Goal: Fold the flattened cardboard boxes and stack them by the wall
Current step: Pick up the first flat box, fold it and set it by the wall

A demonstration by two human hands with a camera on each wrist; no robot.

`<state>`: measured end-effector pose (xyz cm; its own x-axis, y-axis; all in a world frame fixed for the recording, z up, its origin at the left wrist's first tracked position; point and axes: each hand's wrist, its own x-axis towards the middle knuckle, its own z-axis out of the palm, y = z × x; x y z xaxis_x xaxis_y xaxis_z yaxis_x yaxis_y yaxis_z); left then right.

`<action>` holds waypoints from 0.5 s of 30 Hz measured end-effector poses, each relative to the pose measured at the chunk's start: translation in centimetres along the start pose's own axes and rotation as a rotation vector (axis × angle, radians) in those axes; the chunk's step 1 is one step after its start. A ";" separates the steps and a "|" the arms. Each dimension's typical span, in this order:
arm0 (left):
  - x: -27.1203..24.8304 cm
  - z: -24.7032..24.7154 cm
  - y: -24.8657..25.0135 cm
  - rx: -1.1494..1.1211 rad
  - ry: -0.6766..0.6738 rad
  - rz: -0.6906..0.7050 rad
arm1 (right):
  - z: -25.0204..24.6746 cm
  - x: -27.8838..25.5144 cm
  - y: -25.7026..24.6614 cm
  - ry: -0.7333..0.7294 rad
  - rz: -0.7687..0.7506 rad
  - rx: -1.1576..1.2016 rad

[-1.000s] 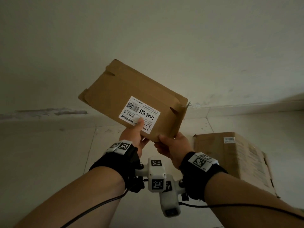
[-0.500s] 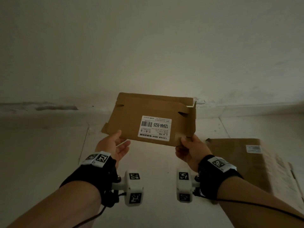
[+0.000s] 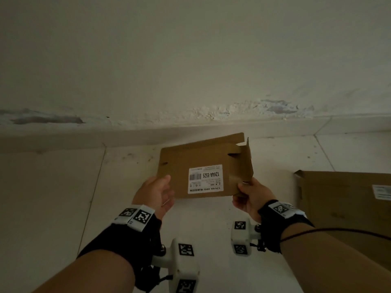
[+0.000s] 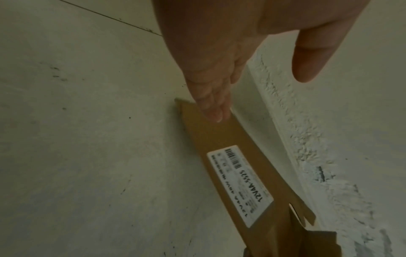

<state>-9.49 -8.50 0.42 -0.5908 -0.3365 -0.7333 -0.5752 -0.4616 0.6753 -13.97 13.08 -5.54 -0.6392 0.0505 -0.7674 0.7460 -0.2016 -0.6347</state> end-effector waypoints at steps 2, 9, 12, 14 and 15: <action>0.3 0.0 -0.4 0.014 0.001 0.009 | -0.5 1.0 0.3 0.039 0.029 -0.042; 0.6 0.7 -1.6 0.101 0.013 -0.048 | -1.5 4.0 0.3 0.205 0.055 -0.196; 0.4 0.9 -1.9 0.098 -0.002 -0.052 | -2.0 4.7 0.7 0.231 0.046 -0.189; 0.3 1.0 -2.0 0.099 -0.006 -0.050 | -2.4 4.7 1.1 0.183 0.005 -0.277; 0.3 1.0 -2.1 0.101 -0.005 -0.049 | -2.5 4.8 1.5 0.170 -0.016 -0.308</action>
<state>-9.03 -6.84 -1.13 -0.5631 -0.3114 -0.7654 -0.6575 -0.3922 0.6433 -15.45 15.51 -10.35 -0.6302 0.2189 -0.7450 0.7742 0.1039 -0.6244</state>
